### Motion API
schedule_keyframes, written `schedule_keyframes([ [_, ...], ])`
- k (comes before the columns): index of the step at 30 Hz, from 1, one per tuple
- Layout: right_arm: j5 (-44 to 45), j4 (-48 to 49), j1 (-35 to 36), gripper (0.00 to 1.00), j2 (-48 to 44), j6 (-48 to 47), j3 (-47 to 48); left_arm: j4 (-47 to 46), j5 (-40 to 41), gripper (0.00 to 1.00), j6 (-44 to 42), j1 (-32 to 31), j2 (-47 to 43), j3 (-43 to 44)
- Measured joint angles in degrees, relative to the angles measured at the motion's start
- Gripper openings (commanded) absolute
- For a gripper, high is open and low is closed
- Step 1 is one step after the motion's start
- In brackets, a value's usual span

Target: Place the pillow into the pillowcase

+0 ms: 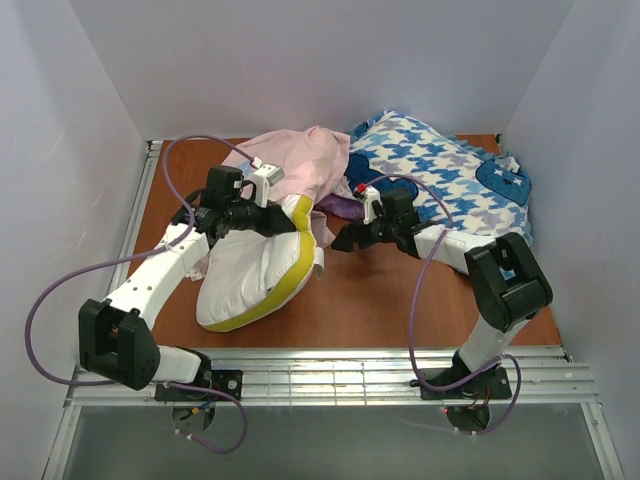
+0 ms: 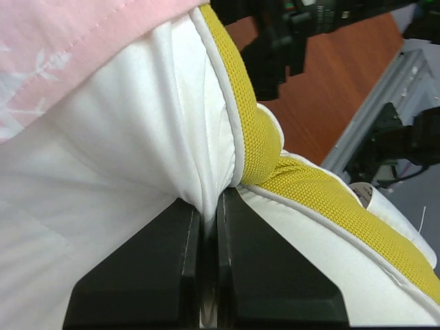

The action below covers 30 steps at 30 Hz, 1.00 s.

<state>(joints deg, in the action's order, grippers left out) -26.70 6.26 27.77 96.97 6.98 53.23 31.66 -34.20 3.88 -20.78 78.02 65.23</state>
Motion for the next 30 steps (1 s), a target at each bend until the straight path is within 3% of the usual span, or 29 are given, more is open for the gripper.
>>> schedule_keyframes([
  [7, -2.51, 10.56, 4.79, 0.99, 0.92, -0.81, 1.27, 1.64, -10.12, 0.00, 0.92, 2.21, -0.13, 0.13],
  [12, -0.96, 13.66, 8.98, 0.98, 3.96, -5.33, 7.82, 1.79, -14.32, 0.00, 1.77, 4.00, 0.42, 0.28],
  [15, 0.35, 14.49, 9.51, 0.50, 7.63, -7.34, 11.82, 1.55, -15.17, 0.00, 2.86, 5.29, 0.44, 0.52],
  [16, 0.57, 14.51, 9.49, 0.03, 8.70, -7.76, 12.87, 1.20, -15.19, 0.00, 3.58, 5.75, 0.44, 0.52],
  [20, -0.81, 10.71, 9.27, 0.01, 9.44, -8.15, 15.93, -2.29, -14.53, 0.00, 7.37, 7.91, 0.42, 0.48],
  [25, -7.76, 1.31, 8.85, 0.01, 5.68, -7.56, 24.35, -9.57, -13.11, 0.00, 12.20, 18.03, 2.82, 6.95],
  [30, -14.64, -4.11, 9.84, 0.01, 1.53, -6.78, 37.77, -13.84, -7.41, 0.00, 9.73, 22.95, -2.36, 9.44],
])
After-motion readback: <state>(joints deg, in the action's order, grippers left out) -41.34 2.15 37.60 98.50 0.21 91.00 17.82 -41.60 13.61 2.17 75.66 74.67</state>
